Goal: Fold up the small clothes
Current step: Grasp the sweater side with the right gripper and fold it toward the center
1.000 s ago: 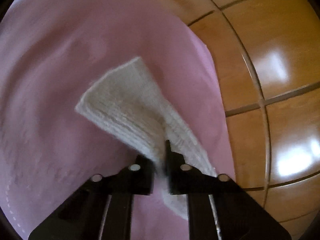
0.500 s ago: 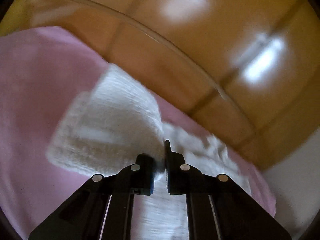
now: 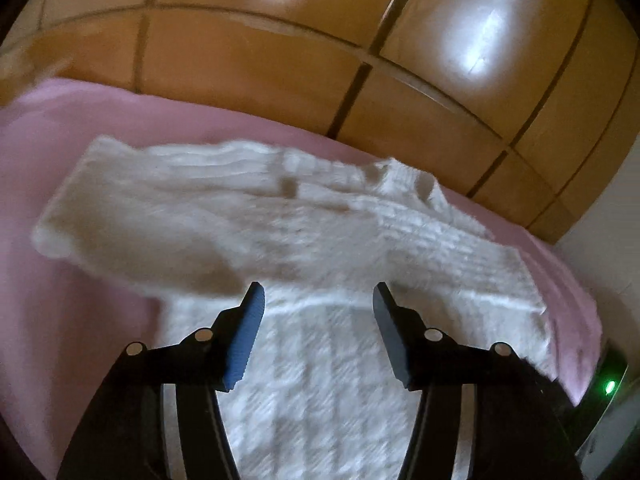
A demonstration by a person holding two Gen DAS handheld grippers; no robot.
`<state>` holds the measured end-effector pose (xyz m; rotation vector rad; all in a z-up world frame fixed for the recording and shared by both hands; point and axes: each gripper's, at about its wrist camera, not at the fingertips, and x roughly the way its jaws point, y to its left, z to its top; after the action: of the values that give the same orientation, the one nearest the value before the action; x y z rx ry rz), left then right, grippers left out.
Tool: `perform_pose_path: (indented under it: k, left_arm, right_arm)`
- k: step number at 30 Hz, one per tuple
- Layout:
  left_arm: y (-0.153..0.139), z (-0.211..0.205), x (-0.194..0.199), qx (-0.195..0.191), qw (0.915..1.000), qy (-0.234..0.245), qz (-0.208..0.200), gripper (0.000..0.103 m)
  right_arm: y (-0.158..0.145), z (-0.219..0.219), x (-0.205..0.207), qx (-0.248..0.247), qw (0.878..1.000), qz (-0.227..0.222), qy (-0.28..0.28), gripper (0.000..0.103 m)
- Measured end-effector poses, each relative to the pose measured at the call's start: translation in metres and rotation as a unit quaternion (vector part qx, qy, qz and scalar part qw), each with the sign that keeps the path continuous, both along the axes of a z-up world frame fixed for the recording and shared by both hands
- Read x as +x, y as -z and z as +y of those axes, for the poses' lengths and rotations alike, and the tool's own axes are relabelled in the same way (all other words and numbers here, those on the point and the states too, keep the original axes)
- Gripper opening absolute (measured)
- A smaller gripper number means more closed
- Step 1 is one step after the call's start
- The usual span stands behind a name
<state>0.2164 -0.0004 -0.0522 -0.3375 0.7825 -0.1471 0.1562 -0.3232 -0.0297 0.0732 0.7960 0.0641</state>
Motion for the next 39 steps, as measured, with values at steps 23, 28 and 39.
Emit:
perform_pose_path:
  k: [23, 28, 39]
  left_arm:
    - [0.037, 0.015, -0.038, -0.031, 0.9994, 0.012, -0.014, 0.066]
    - [0.037, 0.016, -0.040, -0.042, 0.9989, 0.013, -0.016, 0.066]
    - [0.036, 0.011, -0.039, -0.032, 0.9993, 0.011, -0.014, 0.066]
  right_arm:
    - [-0.016, 0.148, 0.127, 0.182, 0.955, 0.145, -0.186, 0.050]
    - [-0.036, 0.160, 0.132, 0.148, 0.966, 0.111, -0.180, 0.007]
    - [-0.126, 0.079, 0.113, 0.119, 0.987, -0.039, -0.106, 0.007]
